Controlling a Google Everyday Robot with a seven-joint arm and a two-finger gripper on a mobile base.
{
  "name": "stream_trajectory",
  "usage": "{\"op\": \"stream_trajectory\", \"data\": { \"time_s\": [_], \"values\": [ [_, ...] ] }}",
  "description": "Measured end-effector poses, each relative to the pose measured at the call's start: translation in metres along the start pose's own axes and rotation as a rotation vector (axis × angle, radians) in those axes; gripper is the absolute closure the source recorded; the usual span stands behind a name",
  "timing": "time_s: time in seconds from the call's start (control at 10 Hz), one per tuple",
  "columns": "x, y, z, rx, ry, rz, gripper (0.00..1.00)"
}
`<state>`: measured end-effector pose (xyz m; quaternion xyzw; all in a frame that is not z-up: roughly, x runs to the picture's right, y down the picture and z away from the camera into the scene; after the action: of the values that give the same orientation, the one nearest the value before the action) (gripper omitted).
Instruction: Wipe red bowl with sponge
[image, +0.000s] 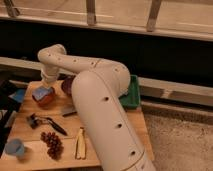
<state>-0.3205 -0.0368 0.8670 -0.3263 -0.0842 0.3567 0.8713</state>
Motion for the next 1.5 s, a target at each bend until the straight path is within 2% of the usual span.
{"op": "stream_trajectory", "data": {
  "time_s": [0.2, 0.5, 0.7, 1.1, 1.3, 1.5],
  "values": [
    [-0.015, -0.015, 0.005, 0.022, 0.005, -0.024, 1.0],
    [-0.031, -0.016, 0.009, 0.032, 0.0, -0.057, 1.0],
    [-0.02, -0.009, 0.007, 0.01, 0.013, -0.061, 1.0],
    [0.032, -0.002, -0.002, -0.046, 0.055, -0.025, 1.0],
    [0.032, -0.014, -0.004, -0.031, 0.044, -0.003, 1.0],
    [0.015, -0.03, 0.0, -0.008, 0.017, 0.013, 1.0]
  ]
}}
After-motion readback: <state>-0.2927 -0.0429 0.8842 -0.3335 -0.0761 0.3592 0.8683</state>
